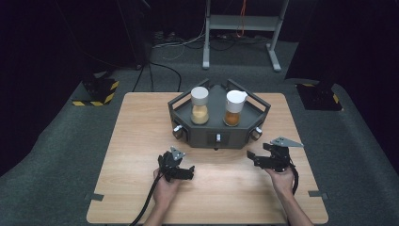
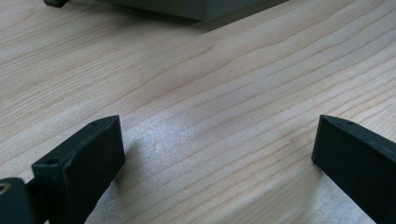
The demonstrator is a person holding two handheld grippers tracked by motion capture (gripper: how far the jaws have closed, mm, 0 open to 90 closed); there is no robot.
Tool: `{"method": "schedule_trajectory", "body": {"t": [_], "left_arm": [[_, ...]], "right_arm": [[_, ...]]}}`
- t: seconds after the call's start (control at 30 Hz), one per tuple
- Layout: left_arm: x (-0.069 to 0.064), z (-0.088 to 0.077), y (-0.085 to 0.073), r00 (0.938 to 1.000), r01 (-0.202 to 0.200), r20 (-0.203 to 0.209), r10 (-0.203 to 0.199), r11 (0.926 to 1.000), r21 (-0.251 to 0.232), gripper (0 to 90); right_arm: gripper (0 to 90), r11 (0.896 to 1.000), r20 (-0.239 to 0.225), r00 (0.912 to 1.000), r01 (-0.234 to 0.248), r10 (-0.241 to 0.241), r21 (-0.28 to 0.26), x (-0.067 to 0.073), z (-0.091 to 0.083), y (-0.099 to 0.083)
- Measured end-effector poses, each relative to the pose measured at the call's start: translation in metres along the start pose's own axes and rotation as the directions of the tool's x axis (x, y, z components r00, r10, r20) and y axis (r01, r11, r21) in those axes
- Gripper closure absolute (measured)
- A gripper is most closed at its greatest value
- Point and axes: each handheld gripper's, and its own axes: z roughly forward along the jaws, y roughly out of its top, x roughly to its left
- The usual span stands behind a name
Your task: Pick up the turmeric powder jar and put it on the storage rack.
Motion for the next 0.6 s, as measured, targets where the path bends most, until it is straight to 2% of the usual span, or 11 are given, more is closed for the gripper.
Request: {"method": "schedule_trajectory", "body": {"t": [0.4,0.6], "left_arm": [[0.0,0.0,0.0,1.0,0.0,0.0,0.0,1.0,0.0,2.2],[0.0,0.0,0.0,1.0,0.001,0.0,-0.001,1.0,0.0,2.2]], "right_arm": [[13.0,0.999,0.016,0.9999,-0.003,0.003,0.036,0.002,0.007,-0.013],[13.1,0.998,0.038,0.9992,0.007,-0.009,0.066,0.005,0.013,-0.019]]}}
